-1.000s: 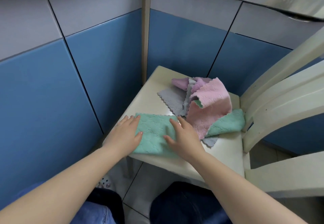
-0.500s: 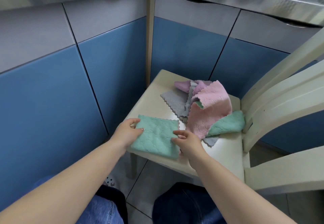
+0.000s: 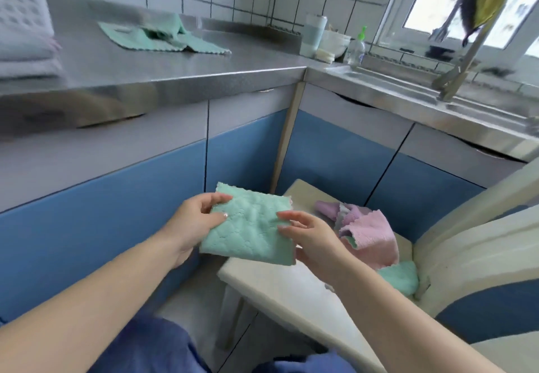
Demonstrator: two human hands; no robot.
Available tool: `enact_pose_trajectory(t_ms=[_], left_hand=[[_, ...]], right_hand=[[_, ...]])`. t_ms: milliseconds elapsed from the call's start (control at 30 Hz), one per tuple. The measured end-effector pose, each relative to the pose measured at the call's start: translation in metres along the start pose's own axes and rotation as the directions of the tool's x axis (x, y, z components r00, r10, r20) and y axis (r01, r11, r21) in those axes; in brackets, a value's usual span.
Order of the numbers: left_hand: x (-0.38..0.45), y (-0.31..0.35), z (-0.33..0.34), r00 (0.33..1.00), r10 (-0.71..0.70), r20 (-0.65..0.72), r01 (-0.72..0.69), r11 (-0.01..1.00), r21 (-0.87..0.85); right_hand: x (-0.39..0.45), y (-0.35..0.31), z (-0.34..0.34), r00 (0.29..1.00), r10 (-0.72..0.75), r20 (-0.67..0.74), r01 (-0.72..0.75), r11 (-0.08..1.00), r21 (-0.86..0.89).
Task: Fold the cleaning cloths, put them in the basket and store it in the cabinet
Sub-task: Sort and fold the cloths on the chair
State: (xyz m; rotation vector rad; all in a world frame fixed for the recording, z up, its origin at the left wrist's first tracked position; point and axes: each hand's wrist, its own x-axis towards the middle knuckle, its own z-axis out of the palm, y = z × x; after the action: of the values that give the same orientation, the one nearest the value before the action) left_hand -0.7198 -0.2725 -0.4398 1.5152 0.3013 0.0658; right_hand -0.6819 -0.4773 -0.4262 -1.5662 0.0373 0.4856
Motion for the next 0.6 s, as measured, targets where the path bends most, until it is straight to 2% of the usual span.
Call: enact_pose_trajectory(t_ms=[167, 300, 467, 600], left_hand=[[-0.018, 0.086, -0.059, 0.983, 0.180, -0.037, -0.176, 0.980, 0.088], [-0.036, 0.136, -0.110, 0.934, 0.320, -0.157, -0.281, 0.932, 0.227], [-0.055, 0.175, -0.162, 0.847, 0.435, -0.306, -0.331, 0.882, 0.337], [-0.065, 0.214, -0.201, 0.833, 0.429, -0.350, -0.319, 0.889, 0.329]], right_hand=[[-0.005, -0.090, 0.052, 0.976, -0.189, 0.107, 0.199, 0.976, -0.092], [-0.002, -0.152, 0.103, 0.920, -0.312, 0.239, 0.344, 0.933, -0.109], [0.010, -0.197, 0.164, 0.847, -0.375, 0.376, 0.440, 0.892, -0.102], [0.021, -0.230, 0.215, 0.773, -0.409, 0.485, 0.492, 0.869, -0.051]])
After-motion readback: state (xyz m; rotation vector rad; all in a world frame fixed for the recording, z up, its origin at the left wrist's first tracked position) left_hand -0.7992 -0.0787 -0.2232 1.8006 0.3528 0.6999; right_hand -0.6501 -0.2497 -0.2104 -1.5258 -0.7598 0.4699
